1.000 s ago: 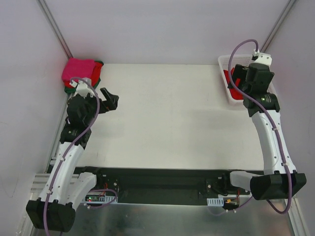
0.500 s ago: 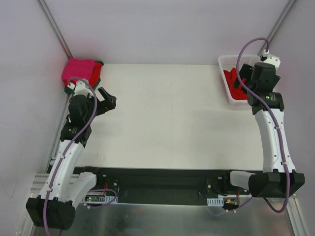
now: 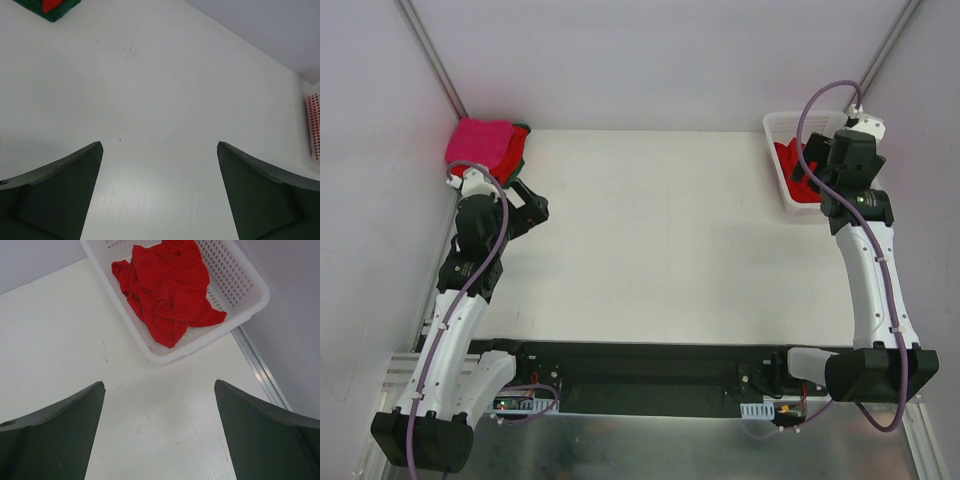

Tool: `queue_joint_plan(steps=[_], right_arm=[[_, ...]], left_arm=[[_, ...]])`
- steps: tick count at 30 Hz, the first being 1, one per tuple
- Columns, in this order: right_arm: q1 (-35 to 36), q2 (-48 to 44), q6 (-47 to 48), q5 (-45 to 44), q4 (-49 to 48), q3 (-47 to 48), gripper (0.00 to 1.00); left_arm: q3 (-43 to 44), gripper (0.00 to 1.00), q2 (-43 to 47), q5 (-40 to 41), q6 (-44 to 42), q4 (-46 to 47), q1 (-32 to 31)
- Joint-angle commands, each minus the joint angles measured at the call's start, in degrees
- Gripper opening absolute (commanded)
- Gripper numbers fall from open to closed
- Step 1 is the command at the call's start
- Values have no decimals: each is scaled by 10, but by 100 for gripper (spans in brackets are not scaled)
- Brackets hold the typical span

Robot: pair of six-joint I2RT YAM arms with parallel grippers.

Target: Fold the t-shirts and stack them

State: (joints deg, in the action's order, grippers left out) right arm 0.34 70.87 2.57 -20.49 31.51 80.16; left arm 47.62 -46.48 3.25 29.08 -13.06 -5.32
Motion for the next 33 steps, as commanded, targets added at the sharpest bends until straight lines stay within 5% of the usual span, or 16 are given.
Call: queue_joint_plan(steps=[1, 10, 33], right_arm=[[-3, -21, 10, 28, -55, -34, 96], [-50, 115, -17, 68, 18, 60, 96], [-131, 433, -36, 258, 11, 289, 96]], left_arm=[[-3, 99, -1, -16, -8, -2, -5], [3, 97, -28, -155, -46, -8, -5], [-34, 99, 38, -192, -61, -30, -5]])
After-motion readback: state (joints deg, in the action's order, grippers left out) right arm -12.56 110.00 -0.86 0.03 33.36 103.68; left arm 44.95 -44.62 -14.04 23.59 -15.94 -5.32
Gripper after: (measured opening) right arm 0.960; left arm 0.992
